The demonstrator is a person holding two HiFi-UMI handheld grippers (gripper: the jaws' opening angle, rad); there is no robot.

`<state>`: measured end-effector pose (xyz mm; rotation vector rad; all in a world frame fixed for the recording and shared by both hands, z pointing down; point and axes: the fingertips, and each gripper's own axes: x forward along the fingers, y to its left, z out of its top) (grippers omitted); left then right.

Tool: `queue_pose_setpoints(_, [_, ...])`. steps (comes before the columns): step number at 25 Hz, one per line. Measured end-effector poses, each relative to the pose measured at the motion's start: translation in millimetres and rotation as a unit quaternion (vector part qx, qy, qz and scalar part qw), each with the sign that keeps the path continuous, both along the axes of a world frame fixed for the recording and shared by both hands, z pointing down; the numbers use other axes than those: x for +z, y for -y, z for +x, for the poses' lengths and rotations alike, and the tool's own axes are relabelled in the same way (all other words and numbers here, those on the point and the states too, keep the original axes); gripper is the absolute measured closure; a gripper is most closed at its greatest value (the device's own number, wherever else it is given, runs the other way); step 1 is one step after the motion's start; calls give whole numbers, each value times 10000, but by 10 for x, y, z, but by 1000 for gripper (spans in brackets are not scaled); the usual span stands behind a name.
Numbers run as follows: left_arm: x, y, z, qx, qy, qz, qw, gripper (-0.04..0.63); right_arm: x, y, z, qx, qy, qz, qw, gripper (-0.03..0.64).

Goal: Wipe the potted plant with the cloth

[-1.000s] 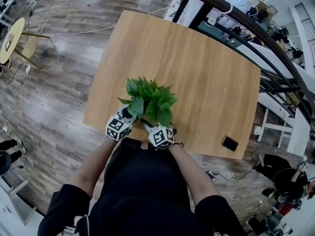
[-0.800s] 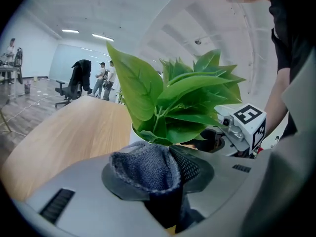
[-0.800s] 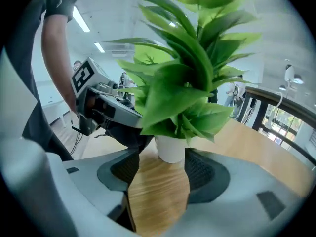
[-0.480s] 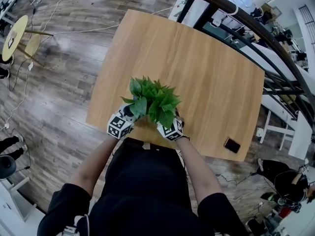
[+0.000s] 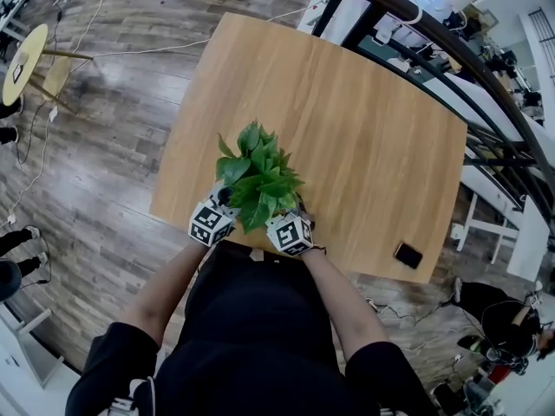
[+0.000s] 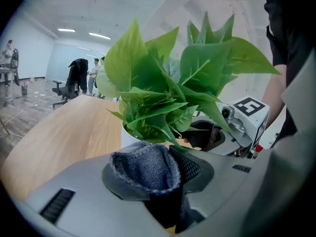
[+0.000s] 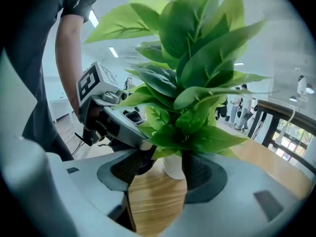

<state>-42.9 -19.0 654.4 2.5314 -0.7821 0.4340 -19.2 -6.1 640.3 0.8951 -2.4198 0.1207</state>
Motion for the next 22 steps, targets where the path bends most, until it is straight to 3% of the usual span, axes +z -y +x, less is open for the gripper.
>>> queue_pose_setpoints(4, [13, -7, 15, 17, -22, -25, 10000, 451, 23, -32, 37, -50, 1, -74, 10000, 344])
queue_pose_setpoints(11, [9, 115, -90, -238, -22, -38, 9997, 451, 113, 133, 316, 585, 107, -328, 9977, 344])
queue_pose_setpoints(22, [-2, 221, -28, -234, -63, -14, 9997, 451, 106, -136, -91, -467, -200, -243, 9984, 344])
